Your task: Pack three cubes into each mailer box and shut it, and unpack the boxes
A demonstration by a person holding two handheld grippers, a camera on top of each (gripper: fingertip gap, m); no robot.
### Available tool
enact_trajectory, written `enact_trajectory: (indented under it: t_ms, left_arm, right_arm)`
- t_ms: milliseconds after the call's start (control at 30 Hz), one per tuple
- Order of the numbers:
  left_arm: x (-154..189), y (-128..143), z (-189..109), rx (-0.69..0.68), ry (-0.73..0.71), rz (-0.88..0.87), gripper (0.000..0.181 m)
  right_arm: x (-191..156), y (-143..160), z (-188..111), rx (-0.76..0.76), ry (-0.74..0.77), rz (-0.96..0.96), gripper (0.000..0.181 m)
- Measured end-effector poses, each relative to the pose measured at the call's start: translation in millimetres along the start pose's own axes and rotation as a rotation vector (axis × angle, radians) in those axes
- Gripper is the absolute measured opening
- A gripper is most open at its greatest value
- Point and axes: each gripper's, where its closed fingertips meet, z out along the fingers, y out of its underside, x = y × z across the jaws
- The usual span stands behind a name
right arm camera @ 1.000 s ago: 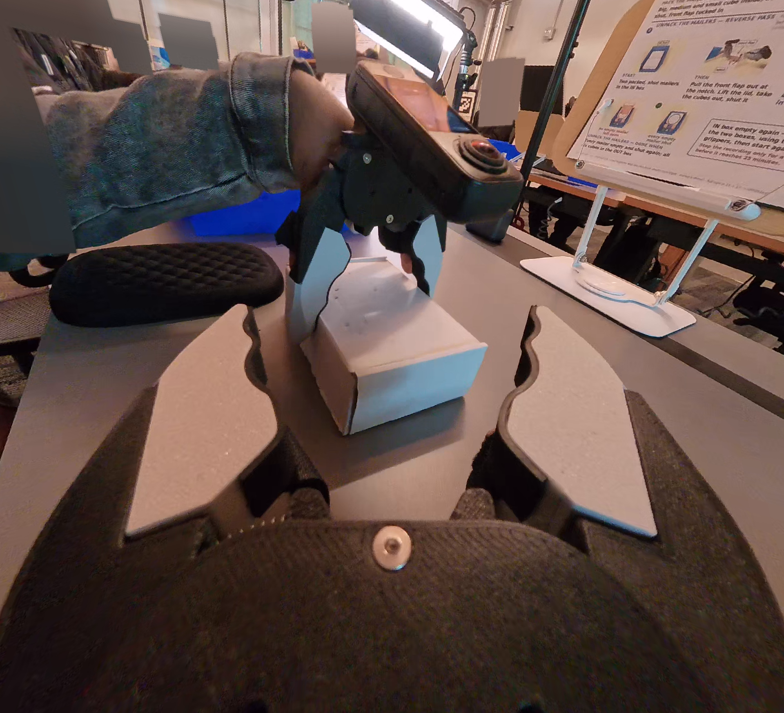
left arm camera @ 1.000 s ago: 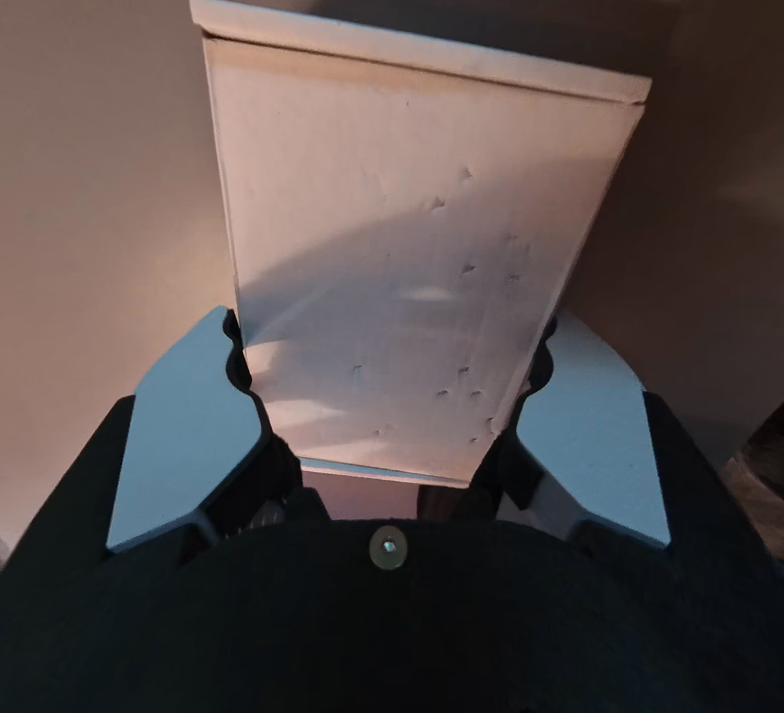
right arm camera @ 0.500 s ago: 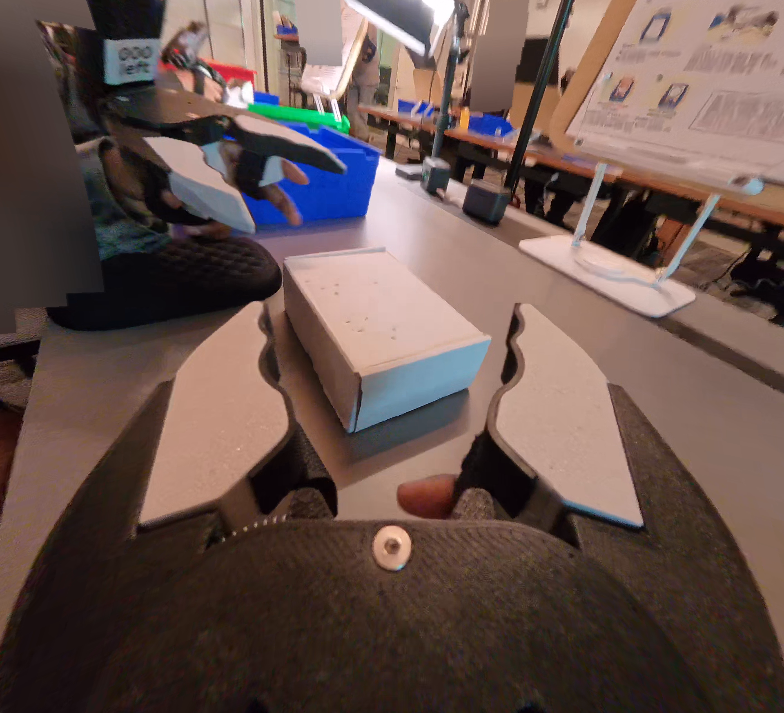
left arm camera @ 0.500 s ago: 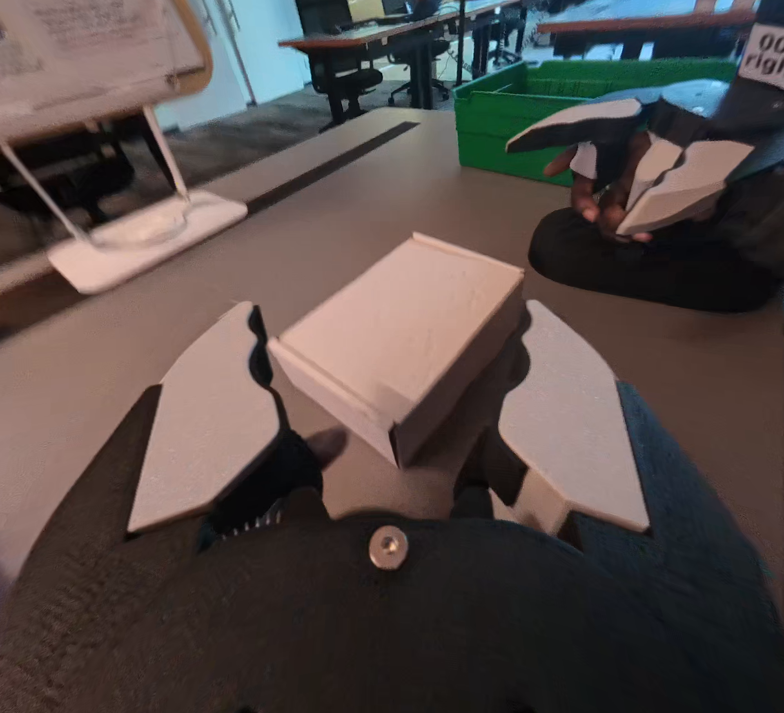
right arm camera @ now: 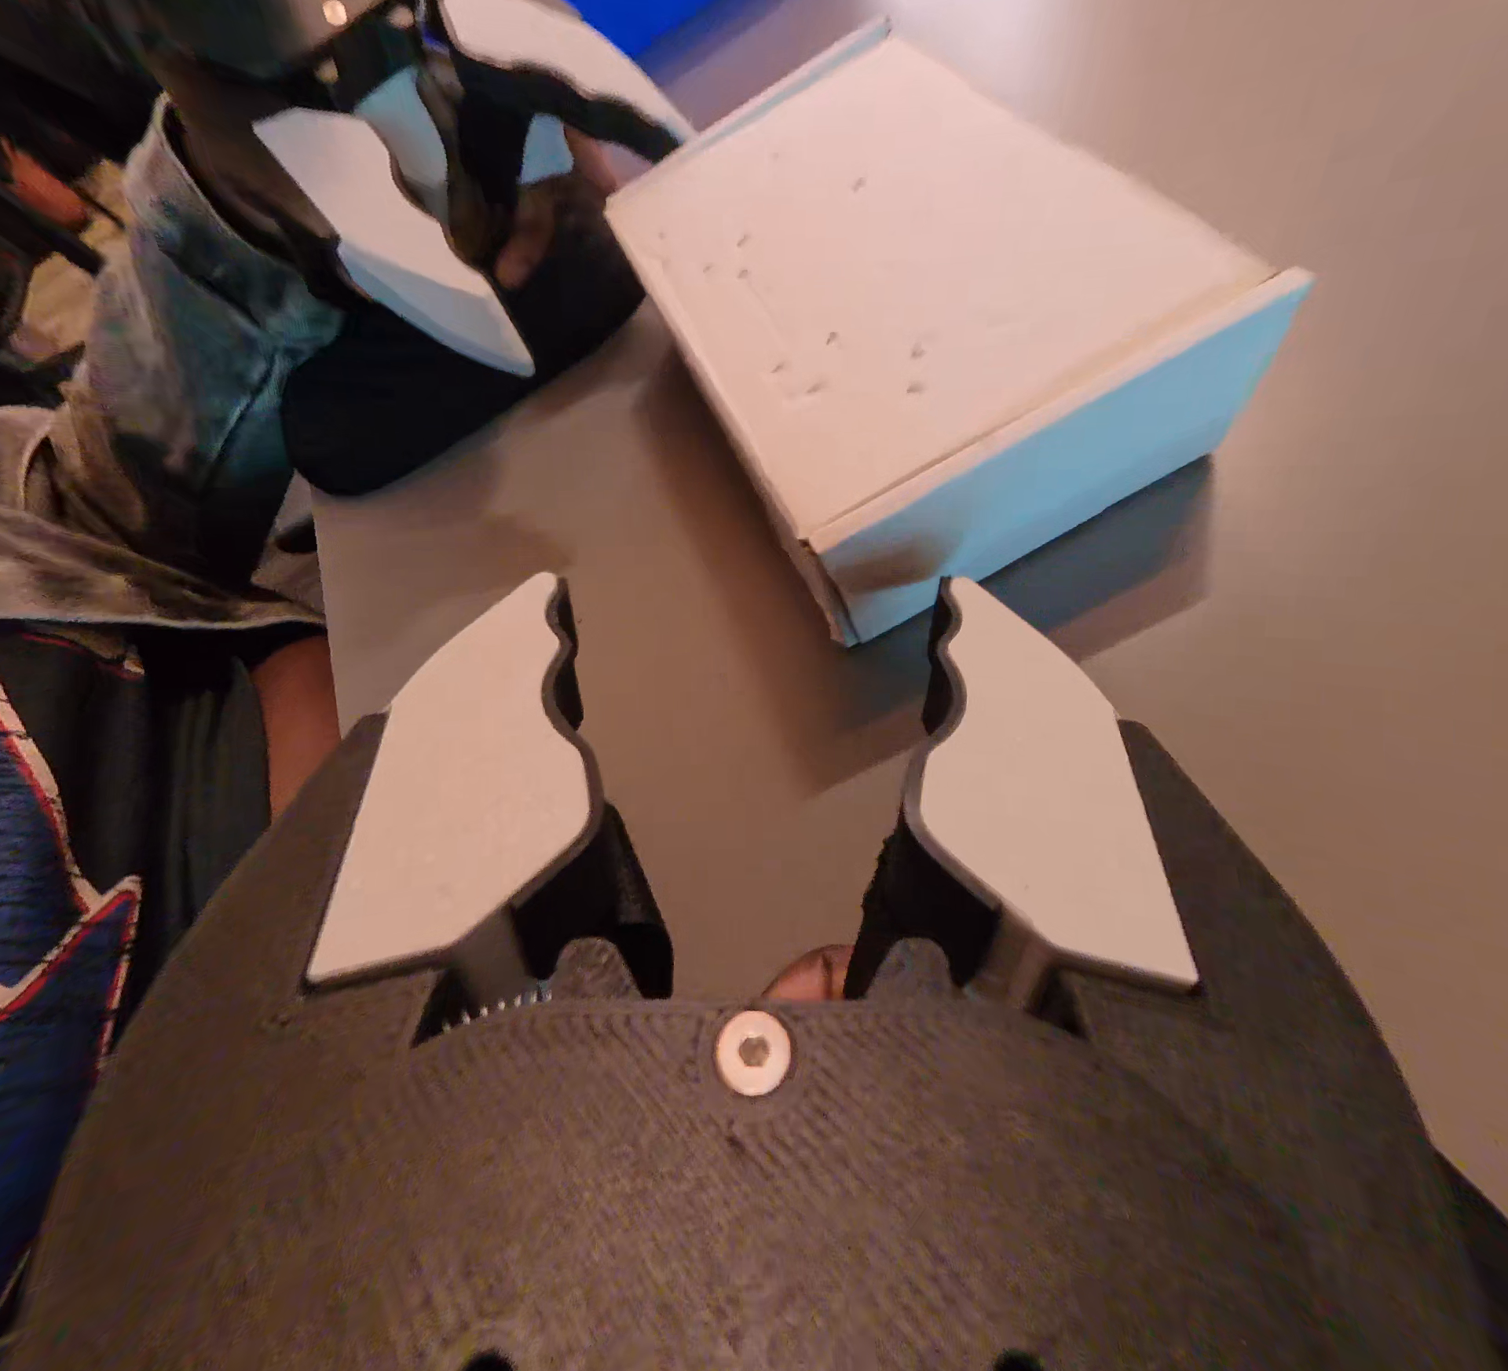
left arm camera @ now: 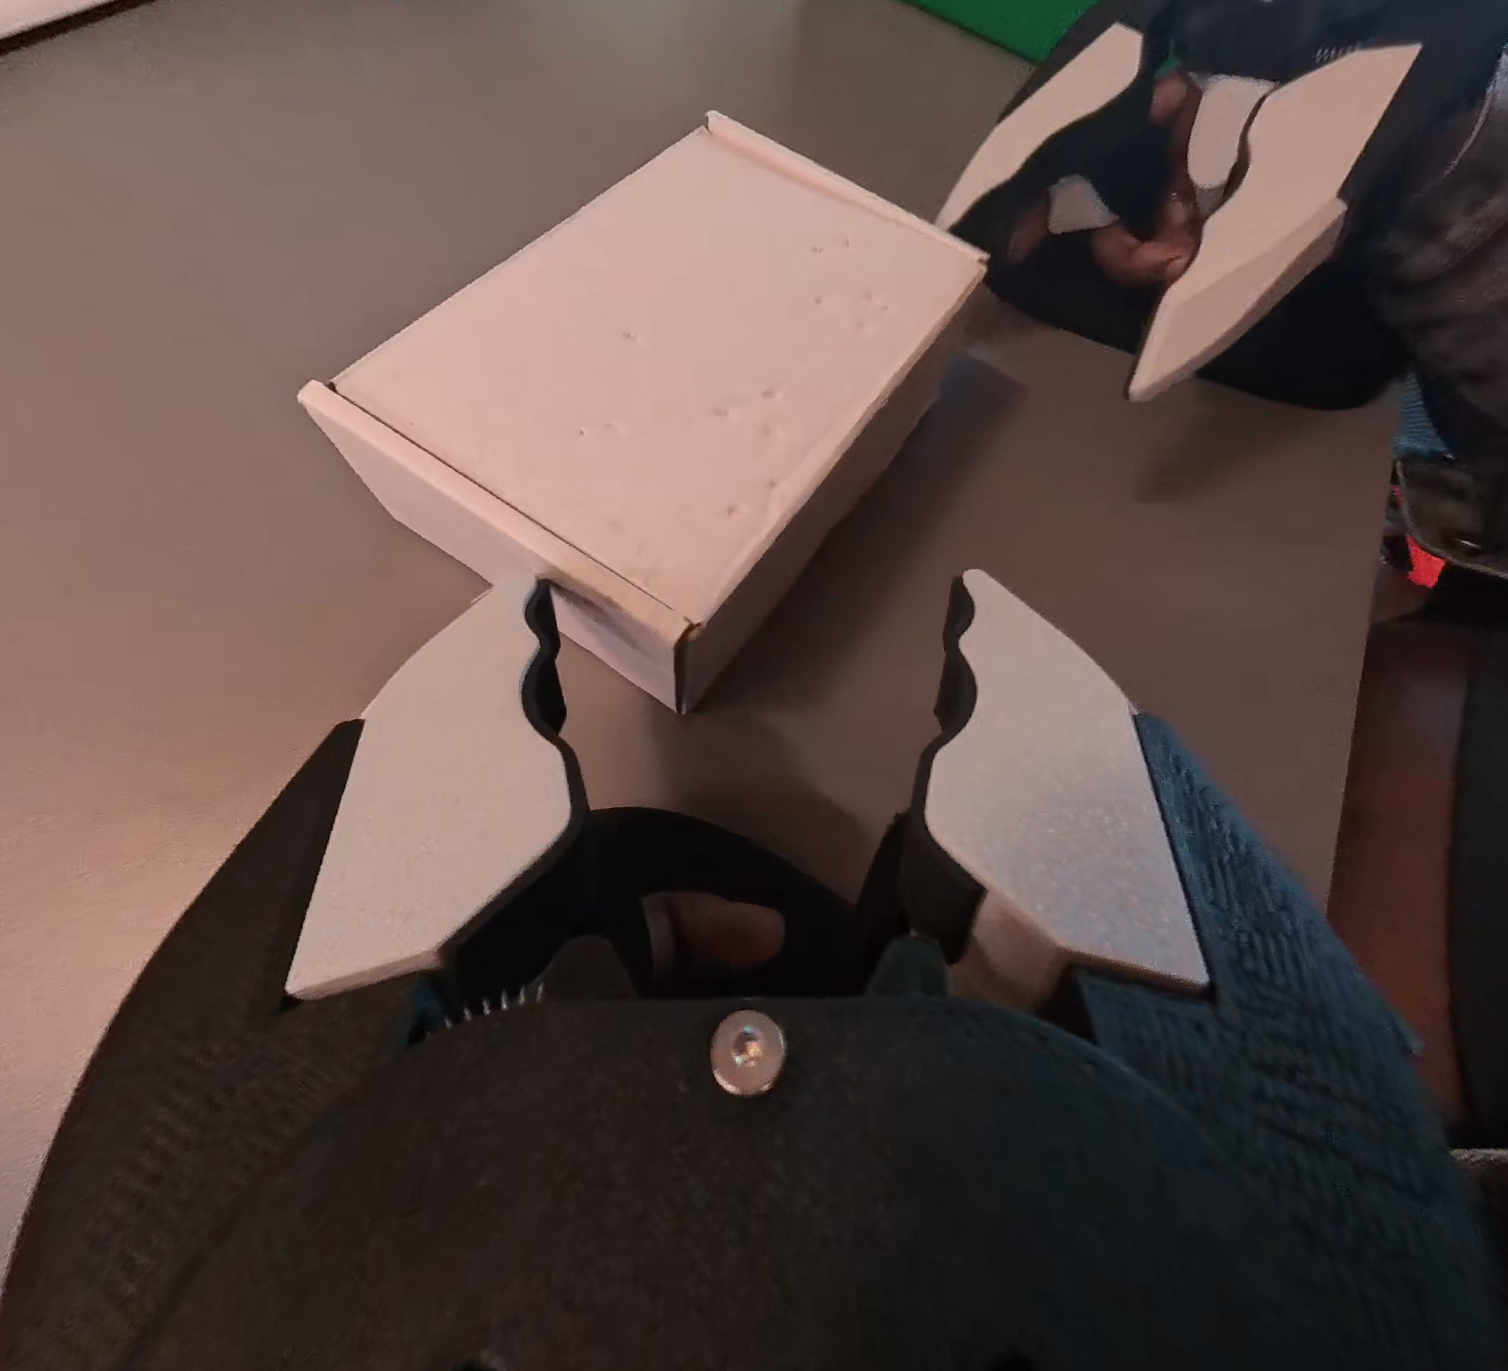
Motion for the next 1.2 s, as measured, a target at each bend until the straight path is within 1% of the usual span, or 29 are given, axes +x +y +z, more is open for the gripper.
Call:
enact_trajectory:
  t_ms: [100, 167, 267, 367, 533, 633, 767, 833, 900, 1033, 1167, 1200]
  left_arm:
    - [0, 2, 1, -0.014, 0.009, -0.009, 0.087]
    - [0, 0, 0, 0.001, 0.006, 0.001, 0.089]
    - [5, -11, -9, 0.096, 0.021, 0.048, 0.091]
    - [10, -22, -18, 0.188, 0.051, 0.076, 0.087]
    - [14, -26, -21, 0.231, 0.041, 0.150, 0.086]
    - [21, -29, -24, 0.264, 0.052, 0.220, 0.085]
    - [20, -29, -22, 0.258, 0.030, 0.241, 0.071]
    - [17, -30, -23, 0.266, 0.012, 0.227, 0.065]
    - [15, -32, -25, 0.285, 0.011, 0.213, 0.061]
    - [14, -31, -25, 0.279, 0.021, 0.193, 0.051]
    - [14, -27, -21, 0.248, 0.007, 0.205, 0.049]
    - [13, -28, -21, 0.249, 0.003, 0.205, 0.049]
  right_arm:
    - [-2, 5, 4, -0.044, -0.006, -0.017, 0.082]
    - [-4, 3, 2, -0.023, -0.015, -0.030, 0.082]
    - [-7, -12, -9, 0.096, -0.016, -0.077, 0.075]
    - [-8, -23, -17, 0.184, -0.001, -0.119, 0.075]
    - [-9, -30, -22, 0.232, 0.058, -0.219, 0.079]
    - [-8, -41, -32, 0.327, 0.116, -0.286, 0.076]
    - [-5, -46, -37, 0.363, 0.158, -0.307, 0.070]
    - [-2, -45, -39, 0.360, 0.184, -0.322, 0.060]
    - [-3, -44, -39, 0.357, 0.175, -0.326, 0.056]
    - [-1, -45, -40, 0.358, 0.195, -0.324, 0.054]
    - [3, -45, -41, 0.358, 0.218, -0.317, 0.049]
    - [3, -46, -43, 0.366, 0.227, -0.325, 0.044]
